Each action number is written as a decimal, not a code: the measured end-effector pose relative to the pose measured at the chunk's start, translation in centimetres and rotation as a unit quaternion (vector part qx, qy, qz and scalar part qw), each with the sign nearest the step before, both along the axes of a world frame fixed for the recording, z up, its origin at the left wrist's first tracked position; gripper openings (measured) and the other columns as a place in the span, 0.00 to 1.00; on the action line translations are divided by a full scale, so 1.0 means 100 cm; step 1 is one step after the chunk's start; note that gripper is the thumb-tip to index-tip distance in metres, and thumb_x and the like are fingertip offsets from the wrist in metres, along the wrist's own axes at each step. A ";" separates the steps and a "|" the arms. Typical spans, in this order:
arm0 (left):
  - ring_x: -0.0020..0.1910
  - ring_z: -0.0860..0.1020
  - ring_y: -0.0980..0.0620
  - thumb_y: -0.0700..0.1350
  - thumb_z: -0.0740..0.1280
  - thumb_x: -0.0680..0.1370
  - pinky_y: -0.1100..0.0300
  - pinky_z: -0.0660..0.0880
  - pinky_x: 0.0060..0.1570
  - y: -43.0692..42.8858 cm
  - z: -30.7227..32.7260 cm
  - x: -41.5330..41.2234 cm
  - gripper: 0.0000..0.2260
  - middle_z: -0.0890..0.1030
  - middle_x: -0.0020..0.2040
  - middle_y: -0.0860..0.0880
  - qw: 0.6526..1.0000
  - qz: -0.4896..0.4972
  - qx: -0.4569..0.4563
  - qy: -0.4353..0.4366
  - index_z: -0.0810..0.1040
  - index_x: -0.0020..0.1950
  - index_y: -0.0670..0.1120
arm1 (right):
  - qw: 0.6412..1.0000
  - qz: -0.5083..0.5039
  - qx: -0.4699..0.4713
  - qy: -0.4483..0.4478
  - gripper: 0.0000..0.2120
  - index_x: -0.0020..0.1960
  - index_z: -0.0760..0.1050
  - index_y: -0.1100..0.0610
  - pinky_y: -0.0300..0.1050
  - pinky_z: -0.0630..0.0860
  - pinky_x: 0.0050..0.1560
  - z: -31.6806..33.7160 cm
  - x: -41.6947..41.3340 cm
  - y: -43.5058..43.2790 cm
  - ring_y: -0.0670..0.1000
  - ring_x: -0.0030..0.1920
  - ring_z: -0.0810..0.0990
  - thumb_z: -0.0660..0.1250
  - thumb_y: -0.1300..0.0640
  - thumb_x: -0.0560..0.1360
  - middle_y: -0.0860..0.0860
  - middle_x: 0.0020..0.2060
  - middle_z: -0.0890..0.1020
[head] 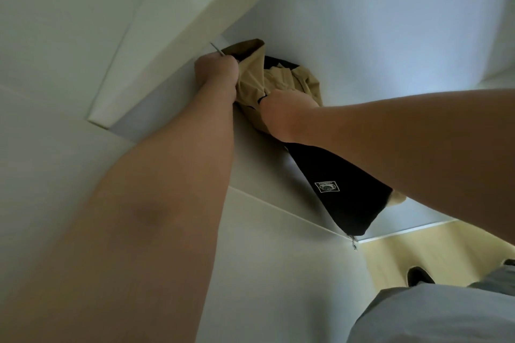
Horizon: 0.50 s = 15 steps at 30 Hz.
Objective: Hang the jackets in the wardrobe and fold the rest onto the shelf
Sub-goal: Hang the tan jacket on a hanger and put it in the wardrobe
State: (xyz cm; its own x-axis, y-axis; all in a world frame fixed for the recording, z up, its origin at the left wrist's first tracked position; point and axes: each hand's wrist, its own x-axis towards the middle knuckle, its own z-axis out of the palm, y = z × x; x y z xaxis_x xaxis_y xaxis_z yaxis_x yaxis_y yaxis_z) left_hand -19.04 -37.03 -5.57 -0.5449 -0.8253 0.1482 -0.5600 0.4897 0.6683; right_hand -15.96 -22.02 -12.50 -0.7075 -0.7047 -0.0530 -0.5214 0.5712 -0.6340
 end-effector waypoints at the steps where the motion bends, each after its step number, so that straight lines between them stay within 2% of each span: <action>1: 0.58 0.81 0.47 0.41 0.66 0.80 0.59 0.79 0.56 0.001 -0.005 0.002 0.13 0.83 0.60 0.45 1.000 -0.005 -0.017 -0.017 0.81 0.64 0.43 | 0.999 0.012 0.038 -0.022 0.15 0.67 0.74 0.60 0.50 0.73 0.57 -0.001 -0.001 -0.003 0.59 0.62 0.78 0.58 0.56 0.84 0.57 0.60 0.79; 2: 0.58 0.81 0.47 0.40 0.66 0.79 0.60 0.78 0.56 0.002 -0.010 0.005 0.14 0.83 0.60 0.46 0.999 -0.013 -0.033 -0.028 0.82 0.64 0.44 | 0.997 0.024 0.053 -0.047 0.17 0.70 0.72 0.60 0.47 0.70 0.63 -0.004 -0.001 -0.003 0.58 0.65 0.76 0.57 0.55 0.85 0.56 0.64 0.77; 3: 0.59 0.81 0.47 0.39 0.66 0.79 0.62 0.76 0.56 0.003 -0.014 0.008 0.15 0.83 0.61 0.47 0.998 -0.024 -0.044 -0.040 0.82 0.65 0.46 | 0.996 0.046 0.069 -0.038 0.17 0.70 0.71 0.59 0.44 0.69 0.62 -0.006 -0.001 -0.005 0.57 0.65 0.75 0.57 0.55 0.85 0.56 0.64 0.76; 5: 0.62 0.80 0.47 0.37 0.66 0.79 0.63 0.74 0.55 0.001 -0.018 0.014 0.17 0.82 0.63 0.47 0.994 -0.033 -0.082 -0.068 0.81 0.67 0.47 | 0.996 0.063 0.068 -0.007 0.16 0.69 0.72 0.59 0.41 0.66 0.54 -0.006 0.004 -0.005 0.55 0.62 0.77 0.57 0.56 0.85 0.55 0.63 0.77; 7: 0.63 0.80 0.46 0.37 0.66 0.78 0.61 0.75 0.56 -0.003 -0.018 0.017 0.17 0.82 0.63 0.46 0.989 -0.028 -0.114 -0.093 0.80 0.67 0.46 | 0.996 0.066 0.054 0.000 0.14 0.66 0.74 0.60 0.41 0.65 0.50 -0.001 0.011 -0.005 0.55 0.57 0.78 0.58 0.57 0.84 0.55 0.60 0.79; 10: 0.62 0.81 0.45 0.39 0.68 0.78 0.59 0.77 0.56 -0.009 -0.014 0.020 0.16 0.83 0.61 0.44 0.982 -0.010 -0.147 -0.120 0.81 0.65 0.44 | 0.996 0.061 0.039 0.051 0.10 0.59 0.78 0.60 0.48 0.69 0.44 0.009 0.025 -0.010 0.59 0.55 0.81 0.61 0.60 0.81 0.58 0.55 0.81; 12: 0.61 0.81 0.45 0.39 0.69 0.78 0.59 0.77 0.54 -0.012 -0.014 0.022 0.15 0.83 0.60 0.45 0.979 0.000 -0.159 -0.131 0.81 0.64 0.45 | 0.996 0.071 0.036 0.030 0.12 0.62 0.77 0.60 0.48 0.71 0.48 0.013 0.031 -0.014 0.58 0.58 0.80 0.59 0.60 0.82 0.57 0.57 0.80; 13: 0.60 0.81 0.46 0.39 0.69 0.78 0.59 0.78 0.53 -0.013 -0.014 0.023 0.15 0.83 0.60 0.45 0.978 0.007 -0.161 -0.130 0.82 0.64 0.45 | 0.996 0.077 0.035 0.004 0.13 0.64 0.75 0.60 0.45 0.71 0.52 0.013 0.032 -0.016 0.57 0.59 0.79 0.58 0.59 0.84 0.56 0.60 0.79; 15: 0.59 0.82 0.47 0.40 0.69 0.78 0.60 0.78 0.51 -0.011 -0.016 0.023 0.14 0.84 0.60 0.46 0.978 0.026 -0.164 -0.129 0.82 0.64 0.45 | 0.994 0.098 0.041 -0.022 0.16 0.68 0.73 0.60 0.41 0.67 0.55 0.015 0.030 -0.019 0.54 0.58 0.77 0.55 0.57 0.85 0.54 0.63 0.77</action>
